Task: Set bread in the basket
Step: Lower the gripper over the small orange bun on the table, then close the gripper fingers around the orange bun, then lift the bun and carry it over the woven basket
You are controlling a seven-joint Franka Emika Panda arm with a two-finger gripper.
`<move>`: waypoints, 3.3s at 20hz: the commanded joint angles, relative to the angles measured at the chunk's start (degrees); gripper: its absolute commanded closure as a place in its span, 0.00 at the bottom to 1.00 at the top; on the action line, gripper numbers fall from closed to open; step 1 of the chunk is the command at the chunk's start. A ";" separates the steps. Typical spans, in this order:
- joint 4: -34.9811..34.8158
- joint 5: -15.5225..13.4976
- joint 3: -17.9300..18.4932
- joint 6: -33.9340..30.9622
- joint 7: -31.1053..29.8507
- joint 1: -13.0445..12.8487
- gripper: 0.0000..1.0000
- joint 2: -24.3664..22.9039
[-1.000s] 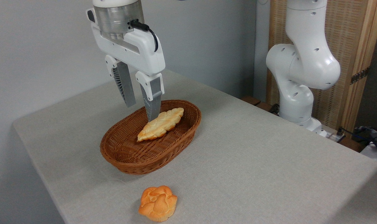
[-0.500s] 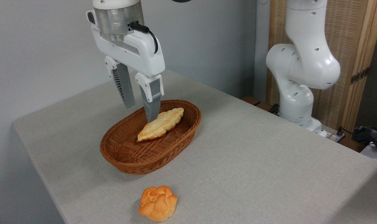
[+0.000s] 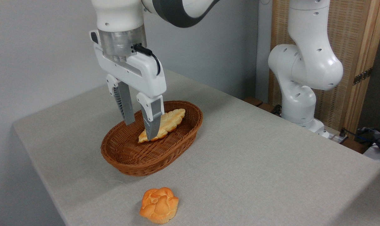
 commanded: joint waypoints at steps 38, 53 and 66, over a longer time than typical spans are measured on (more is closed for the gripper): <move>-10.54 1.98 7.56 23.64 6.66 0.64 0.67 9.78; -9.84 1.54 7.56 22.85 5.95 0.64 0.68 8.30; -6.41 -2.95 0.98 -2.45 4.56 -0.41 0.63 -8.32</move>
